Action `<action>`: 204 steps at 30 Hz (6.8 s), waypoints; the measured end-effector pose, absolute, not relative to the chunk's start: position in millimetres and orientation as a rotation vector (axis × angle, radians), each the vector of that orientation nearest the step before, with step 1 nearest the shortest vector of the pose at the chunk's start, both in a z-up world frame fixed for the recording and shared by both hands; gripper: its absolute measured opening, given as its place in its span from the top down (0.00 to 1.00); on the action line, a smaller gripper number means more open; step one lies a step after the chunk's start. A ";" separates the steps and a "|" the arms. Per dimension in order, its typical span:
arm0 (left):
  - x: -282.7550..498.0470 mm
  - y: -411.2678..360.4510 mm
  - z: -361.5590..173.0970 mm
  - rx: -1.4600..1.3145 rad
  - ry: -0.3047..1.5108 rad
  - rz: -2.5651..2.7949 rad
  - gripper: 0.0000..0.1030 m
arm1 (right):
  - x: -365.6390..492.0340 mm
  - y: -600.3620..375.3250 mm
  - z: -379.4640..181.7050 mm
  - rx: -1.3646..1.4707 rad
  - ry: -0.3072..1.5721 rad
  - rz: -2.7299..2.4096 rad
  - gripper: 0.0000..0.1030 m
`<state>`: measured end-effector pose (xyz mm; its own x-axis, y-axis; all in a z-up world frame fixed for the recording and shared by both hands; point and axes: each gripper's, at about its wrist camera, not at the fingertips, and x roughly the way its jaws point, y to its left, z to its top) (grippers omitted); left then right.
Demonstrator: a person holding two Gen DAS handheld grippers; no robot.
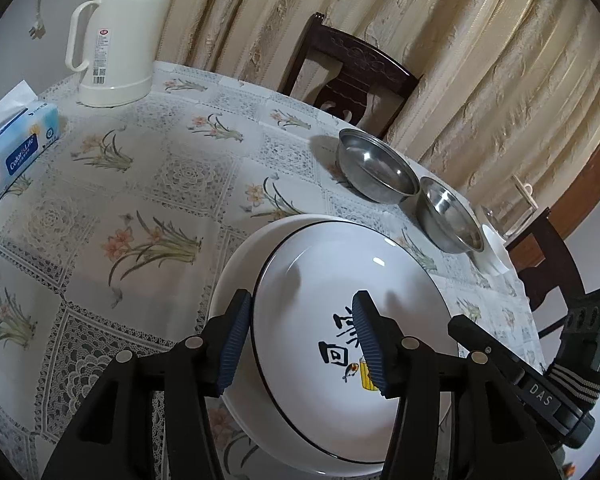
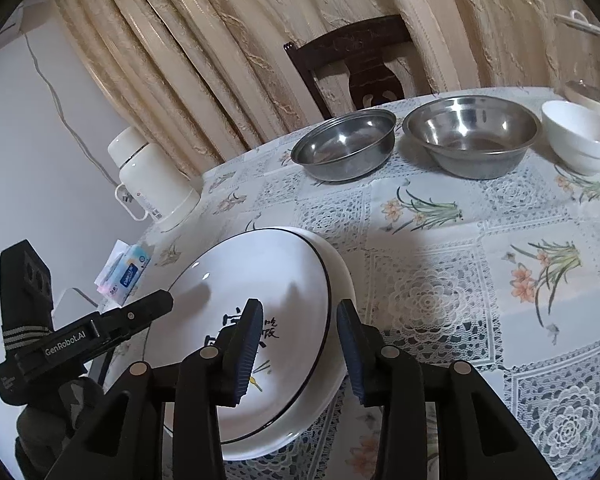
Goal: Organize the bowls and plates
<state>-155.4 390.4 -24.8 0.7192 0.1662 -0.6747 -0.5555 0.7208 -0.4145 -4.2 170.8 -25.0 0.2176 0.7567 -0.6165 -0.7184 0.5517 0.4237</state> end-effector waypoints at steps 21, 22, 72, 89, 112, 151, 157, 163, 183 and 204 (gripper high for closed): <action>-148.8 382.7 -6.5 -0.587 0.631 0.451 0.47 | -5.5 163.7 -19.9 0.004 0.829 0.942 0.50; -147.2 381.2 -5.4 -0.584 0.631 0.448 0.47 | -5.4 163.2 -19.5 0.001 0.826 0.936 0.48; 21.5 440.5 30.4 -0.478 0.748 0.415 0.37 | 90.4 174.1 -7.8 0.157 0.940 0.923 0.33; 99.0 496.7 -17.9 -0.483 0.856 0.362 0.37 | 140.9 257.1 -35.6 0.239 1.056 0.935 0.33; 144.6 510.6 -56.2 -0.528 0.995 0.222 0.57 | 156.8 291.4 -45.7 0.130 1.071 0.917 0.55; 140.0 416.0 12.7 -0.331 0.931 0.157 0.62 | 158.2 206.0 4.0 0.214 0.899 0.892 0.56; 164.3 383.7 7.8 -0.305 0.951 0.120 0.62 | 172.8 180.9 -0.7 0.245 0.898 0.838 0.56; 182.9 364.8 -3.0 -0.300 0.978 0.108 0.62 | 183.0 163.2 -7.5 0.271 0.907 0.806 0.56; 203.8 354.0 -15.2 -0.268 0.994 0.118 0.47 | 202.8 146.9 -25.3 0.317 0.929 0.747 0.47; 195.3 345.2 -12.7 -0.305 1.004 0.134 0.45 | 200.6 97.5 -8.7 0.371 0.820 0.689 0.45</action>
